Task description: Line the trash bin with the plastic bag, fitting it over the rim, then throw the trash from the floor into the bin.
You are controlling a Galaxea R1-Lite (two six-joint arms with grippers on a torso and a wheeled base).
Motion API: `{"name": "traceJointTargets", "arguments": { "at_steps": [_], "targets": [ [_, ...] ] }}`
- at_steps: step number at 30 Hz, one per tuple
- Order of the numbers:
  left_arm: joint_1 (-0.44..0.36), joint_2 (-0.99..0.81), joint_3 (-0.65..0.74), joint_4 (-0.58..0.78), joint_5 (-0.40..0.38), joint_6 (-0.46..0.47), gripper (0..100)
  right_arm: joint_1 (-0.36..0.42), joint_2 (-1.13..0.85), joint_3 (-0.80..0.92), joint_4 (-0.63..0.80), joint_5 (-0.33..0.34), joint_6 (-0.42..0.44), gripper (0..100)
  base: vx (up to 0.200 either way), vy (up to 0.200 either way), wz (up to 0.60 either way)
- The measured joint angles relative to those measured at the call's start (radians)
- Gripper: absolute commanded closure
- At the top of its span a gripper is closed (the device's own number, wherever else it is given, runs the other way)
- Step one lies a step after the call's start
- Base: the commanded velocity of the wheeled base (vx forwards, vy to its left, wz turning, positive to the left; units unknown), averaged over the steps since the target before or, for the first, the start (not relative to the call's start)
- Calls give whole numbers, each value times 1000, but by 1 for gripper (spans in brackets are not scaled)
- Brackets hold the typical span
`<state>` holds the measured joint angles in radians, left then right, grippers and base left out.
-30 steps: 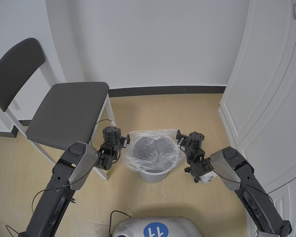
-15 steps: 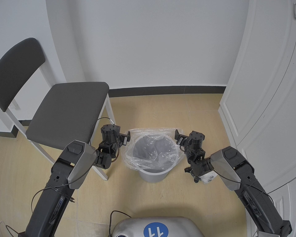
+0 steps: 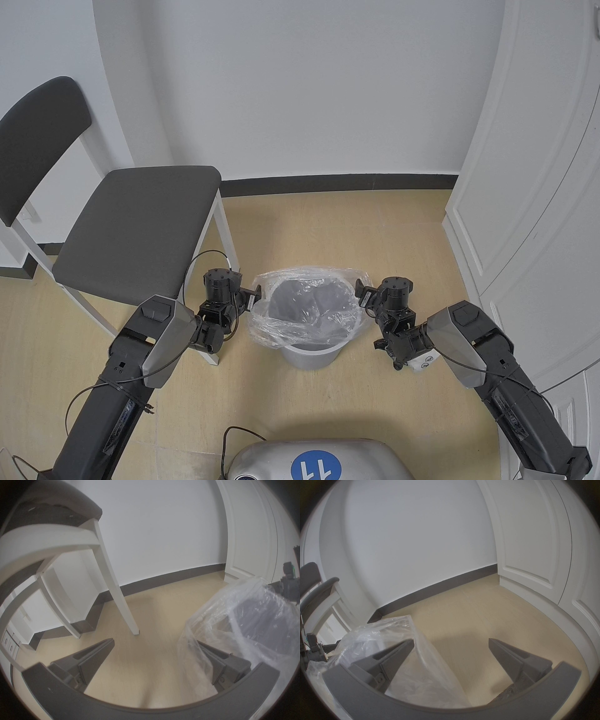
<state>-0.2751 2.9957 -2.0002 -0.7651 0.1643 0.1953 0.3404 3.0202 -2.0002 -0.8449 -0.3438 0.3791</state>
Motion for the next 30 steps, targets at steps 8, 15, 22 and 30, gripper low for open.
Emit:
{"name": "traceJointTargets", "arguments": {
  "at_steps": [8,15,22,30],
  "targets": [
    [-19,33,0,-11,3,-48,0,5,2,0,31,-11,0,0,0,0,0],
    [-33,40,0,-81,3,-50,0,11,-15,35,14,-5,-13,0,0,0,0],
    [-37,14,58,-135,-12,-46,0,14,-66,195,-74,49,-46,0,0,0,0],
    [-10,-31,92,-143,-19,1,0,1,-100,239,-97,66,-94,0,0,0,0]
  ]
}}
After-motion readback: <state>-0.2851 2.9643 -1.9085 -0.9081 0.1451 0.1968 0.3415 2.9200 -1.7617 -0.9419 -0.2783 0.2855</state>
